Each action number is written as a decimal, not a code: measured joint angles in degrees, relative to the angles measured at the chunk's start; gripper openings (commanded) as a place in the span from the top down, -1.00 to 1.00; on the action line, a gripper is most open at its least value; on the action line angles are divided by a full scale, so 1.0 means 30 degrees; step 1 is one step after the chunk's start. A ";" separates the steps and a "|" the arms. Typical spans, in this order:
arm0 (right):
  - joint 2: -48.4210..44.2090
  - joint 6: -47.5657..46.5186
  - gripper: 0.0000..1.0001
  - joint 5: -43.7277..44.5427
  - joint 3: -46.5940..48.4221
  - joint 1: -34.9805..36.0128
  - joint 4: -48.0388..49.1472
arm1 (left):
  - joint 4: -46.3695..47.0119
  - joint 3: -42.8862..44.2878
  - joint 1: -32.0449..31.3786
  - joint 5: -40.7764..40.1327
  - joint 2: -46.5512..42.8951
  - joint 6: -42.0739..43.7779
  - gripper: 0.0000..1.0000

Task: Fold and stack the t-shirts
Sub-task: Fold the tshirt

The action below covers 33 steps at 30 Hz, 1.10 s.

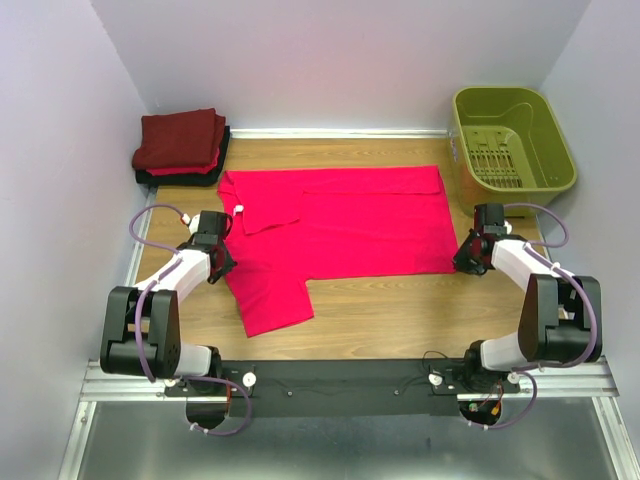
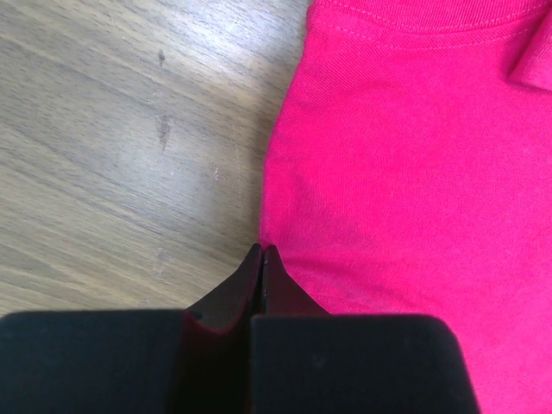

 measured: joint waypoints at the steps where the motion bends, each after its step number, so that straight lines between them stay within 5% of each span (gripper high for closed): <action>1: -0.0044 -0.0015 0.99 -0.0007 -0.0022 0.0000 0.0007 | -0.0044 0.0029 0.0000 0.0007 0.0007 0.0000 1.00; 17: -0.3942 -0.0073 0.99 0.0000 0.0168 0.0000 -0.5464 | -0.4590 0.1829 0.0889 0.0787 -0.4051 0.0138 1.00; 33: -0.0393 -0.2331 0.99 -0.0146 0.5064 0.0000 -0.6222 | -0.4452 0.3883 0.1865 0.1668 -0.2390 0.1086 1.00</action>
